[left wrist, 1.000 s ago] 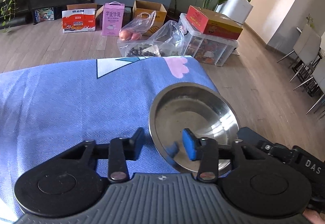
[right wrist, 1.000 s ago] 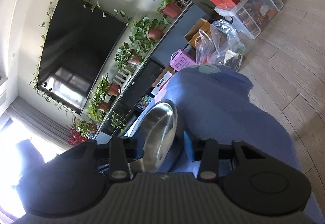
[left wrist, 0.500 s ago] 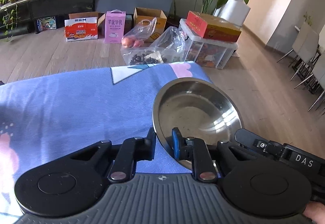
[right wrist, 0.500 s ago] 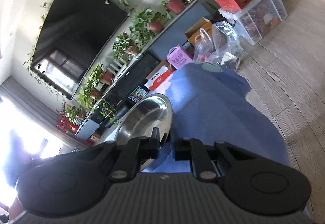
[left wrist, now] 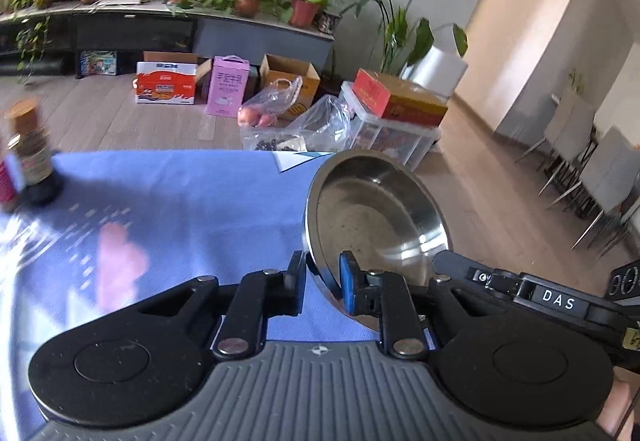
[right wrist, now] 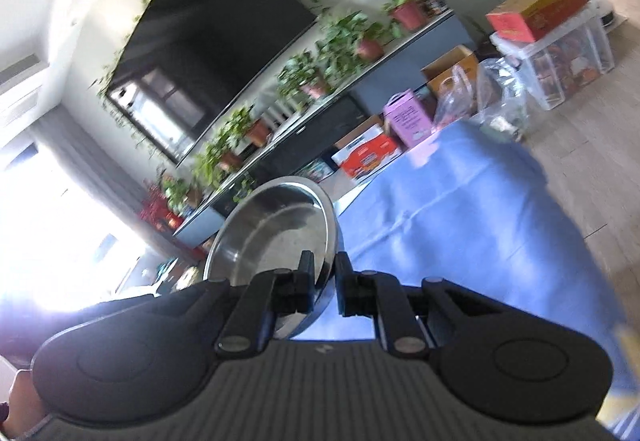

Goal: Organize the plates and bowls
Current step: 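Lift the steel bowl with both grippers and carry it over the pink dish, then lower the steel bowl into the pink dish with both grippers, then open both grippers and move them to the rim of the stacked dishes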

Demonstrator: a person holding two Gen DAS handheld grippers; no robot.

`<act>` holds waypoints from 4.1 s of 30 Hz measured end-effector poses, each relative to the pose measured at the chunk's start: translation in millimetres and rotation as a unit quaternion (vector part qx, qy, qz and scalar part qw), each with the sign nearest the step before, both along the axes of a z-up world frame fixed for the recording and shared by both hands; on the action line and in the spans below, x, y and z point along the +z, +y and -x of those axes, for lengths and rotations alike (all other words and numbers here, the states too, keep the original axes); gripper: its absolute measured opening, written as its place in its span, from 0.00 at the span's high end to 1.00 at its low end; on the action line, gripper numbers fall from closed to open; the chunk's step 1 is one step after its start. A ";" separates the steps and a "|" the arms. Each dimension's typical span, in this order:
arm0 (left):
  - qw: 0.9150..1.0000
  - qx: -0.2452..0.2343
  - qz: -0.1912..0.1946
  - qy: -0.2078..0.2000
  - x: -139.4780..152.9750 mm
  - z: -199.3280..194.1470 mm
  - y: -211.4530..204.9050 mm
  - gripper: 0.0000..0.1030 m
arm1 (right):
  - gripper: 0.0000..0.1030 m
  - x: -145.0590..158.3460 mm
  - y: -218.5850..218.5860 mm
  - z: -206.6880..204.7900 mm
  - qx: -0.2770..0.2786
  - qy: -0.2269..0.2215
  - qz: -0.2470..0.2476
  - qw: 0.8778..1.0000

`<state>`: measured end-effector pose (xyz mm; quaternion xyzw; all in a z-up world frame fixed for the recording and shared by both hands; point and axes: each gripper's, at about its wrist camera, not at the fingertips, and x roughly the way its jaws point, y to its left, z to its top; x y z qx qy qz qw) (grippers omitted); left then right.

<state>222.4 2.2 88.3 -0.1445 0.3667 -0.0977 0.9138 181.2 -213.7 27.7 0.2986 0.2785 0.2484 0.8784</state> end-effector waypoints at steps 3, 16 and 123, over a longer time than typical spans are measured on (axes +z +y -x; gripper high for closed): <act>1.000 0.007 0.000 -0.009 1.6 27.8 15.7 0.84 | 0.55 1.8 14.6 12.1 0.027 -0.001 0.000 1.000; 0.997 -0.027 0.031 -0.066 -25.8 106.4 51.4 0.83 | 0.55 -4.7 42.8 68.3 0.077 -0.023 0.026 0.996; 0.986 0.001 0.165 0.016 -90.5 109.2 94.5 0.22 | 0.00 -34.4 51.0 73.4 0.064 0.046 0.059 0.995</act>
